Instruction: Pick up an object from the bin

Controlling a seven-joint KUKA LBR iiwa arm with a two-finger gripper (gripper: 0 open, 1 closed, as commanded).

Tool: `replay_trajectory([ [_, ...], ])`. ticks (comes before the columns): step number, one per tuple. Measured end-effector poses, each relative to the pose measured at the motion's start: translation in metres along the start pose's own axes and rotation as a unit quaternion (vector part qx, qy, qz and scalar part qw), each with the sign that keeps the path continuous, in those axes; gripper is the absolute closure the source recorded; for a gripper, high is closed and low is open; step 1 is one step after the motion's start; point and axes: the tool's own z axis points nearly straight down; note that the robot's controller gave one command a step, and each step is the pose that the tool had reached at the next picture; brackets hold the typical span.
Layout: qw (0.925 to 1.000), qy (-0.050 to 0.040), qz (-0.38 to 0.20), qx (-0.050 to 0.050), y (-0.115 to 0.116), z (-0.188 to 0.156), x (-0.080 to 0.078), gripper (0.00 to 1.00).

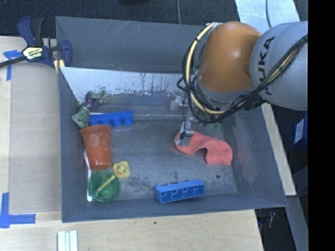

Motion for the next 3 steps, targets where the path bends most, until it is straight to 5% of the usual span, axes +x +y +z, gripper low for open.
replay_trajectory([
  [1,0.9982,-0.0028,-0.060,-0.001,-0.059,0.011,0.012,0.00],
  [2,0.9996,0.0002,0.028,0.000,-0.101,0.033,0.016,0.00],
  [3,1.0000,-0.0058,-0.003,0.000,-0.105,0.073,-0.013,0.00],
])
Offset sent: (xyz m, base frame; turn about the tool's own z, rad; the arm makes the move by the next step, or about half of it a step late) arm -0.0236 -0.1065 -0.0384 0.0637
